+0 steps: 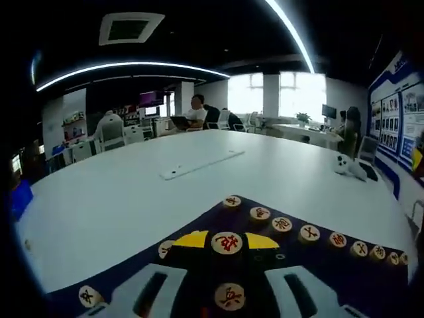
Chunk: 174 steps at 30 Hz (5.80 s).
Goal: Pick up the chess pieces one by one and place each piece onto its starting position on the chessboard, setting the pieces on their correct points until all the chess pieces are arranged in the starting layout
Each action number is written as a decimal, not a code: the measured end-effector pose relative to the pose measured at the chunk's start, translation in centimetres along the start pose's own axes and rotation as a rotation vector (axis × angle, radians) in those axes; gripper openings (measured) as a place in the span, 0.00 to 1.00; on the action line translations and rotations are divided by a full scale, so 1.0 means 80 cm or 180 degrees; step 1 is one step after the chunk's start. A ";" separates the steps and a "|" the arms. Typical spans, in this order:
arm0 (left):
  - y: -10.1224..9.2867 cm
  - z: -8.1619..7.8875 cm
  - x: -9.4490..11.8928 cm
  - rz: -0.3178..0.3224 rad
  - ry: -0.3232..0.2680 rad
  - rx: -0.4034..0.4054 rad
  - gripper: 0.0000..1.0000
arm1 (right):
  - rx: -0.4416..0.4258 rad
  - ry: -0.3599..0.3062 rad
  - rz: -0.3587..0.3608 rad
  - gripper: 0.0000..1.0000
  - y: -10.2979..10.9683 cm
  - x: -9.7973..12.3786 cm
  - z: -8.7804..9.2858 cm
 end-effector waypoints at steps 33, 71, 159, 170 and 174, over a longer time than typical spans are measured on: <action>0.068 -0.063 0.124 -0.0358 -0.0500 -0.0016 0.36 | 0.0024 0.0005 0.0029 0.41 0.000 0.004 -0.001; 0.091 0.065 0.359 -0.0339 -0.0897 0.0675 0.47 | -0.0012 -0.0071 0.0066 0.41 -0.002 -0.001 -0.008; 0.279 -0.024 0.130 -0.1451 -0.0755 0.1170 0.20 | -0.0143 0.0034 0.0083 0.41 -0.011 -0.016 0.012; 0.058 -0.005 0.151 -0.0170 -0.0440 0.0543 0.20 | -0.0130 0.0020 0.0097 0.41 -0.013 -0.010 0.010; -0.025 0.002 0.173 0.0383 -0.0406 0.0493 0.20 | -0.0123 0.0013 0.0098 0.41 -0.013 -0.010 0.009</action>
Point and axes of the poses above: the point that each gripper's makers call its tool centre point, and the gripper's own axes: x roughly backward along the fingers, y roughly to its left, z roughly out of its underside, the point moved 6 cm from there along x, roughly backward along the fingers, and after that the axes turned 14 degrees about -z, right-handed, at the moved point
